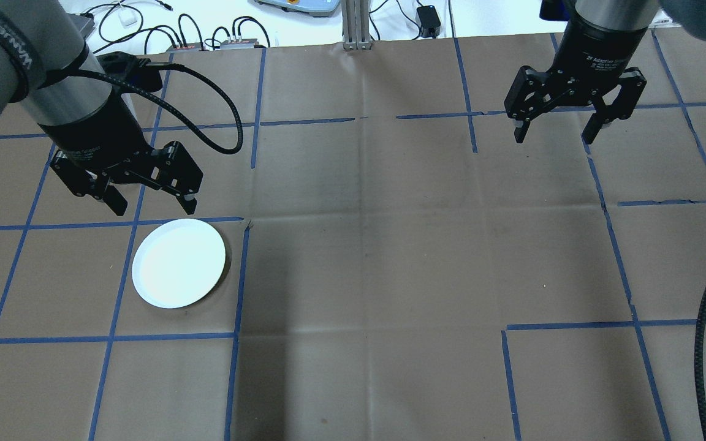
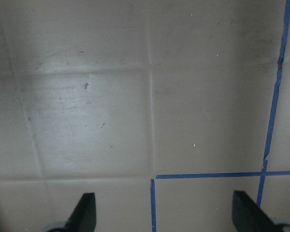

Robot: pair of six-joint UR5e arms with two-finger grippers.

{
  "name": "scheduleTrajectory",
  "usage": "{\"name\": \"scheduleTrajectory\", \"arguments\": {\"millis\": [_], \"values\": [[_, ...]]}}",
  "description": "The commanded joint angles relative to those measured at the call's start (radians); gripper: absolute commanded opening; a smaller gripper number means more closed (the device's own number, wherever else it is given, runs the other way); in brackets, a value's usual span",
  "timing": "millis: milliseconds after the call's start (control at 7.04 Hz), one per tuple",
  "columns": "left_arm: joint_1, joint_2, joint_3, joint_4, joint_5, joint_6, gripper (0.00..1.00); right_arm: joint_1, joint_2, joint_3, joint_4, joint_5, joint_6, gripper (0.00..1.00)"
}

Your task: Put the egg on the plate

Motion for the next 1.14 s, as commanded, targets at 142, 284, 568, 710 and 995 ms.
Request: {"name": "scheduleTrajectory", "arguments": {"millis": [142,284,568,710,995], "values": [[0.001,0.003,0.0,0.0,0.001,0.001,1.0,0.0,0.001,0.0,0.0,-0.001,0.0,1.0],[0.002,0.003,-0.003,-0.002,0.001,0.001,1.0,0.0,0.001,0.0,0.0,0.0,0.0,1.0],[0.006,0.007,-0.001,-0.002,0.004,0.006,1.0,0.0,0.0,0.0,0.0,0.0,0.0,1.0],[0.008,0.013,0.002,-0.005,0.045,0.007,1.0,0.0,0.001,0.0,0.0,0.0,0.0,1.0],[0.018,-0.008,0.02,0.009,0.078,0.01,1.0,0.0,0.0,0.0,0.0,0.0,0.0,1.0]]}}
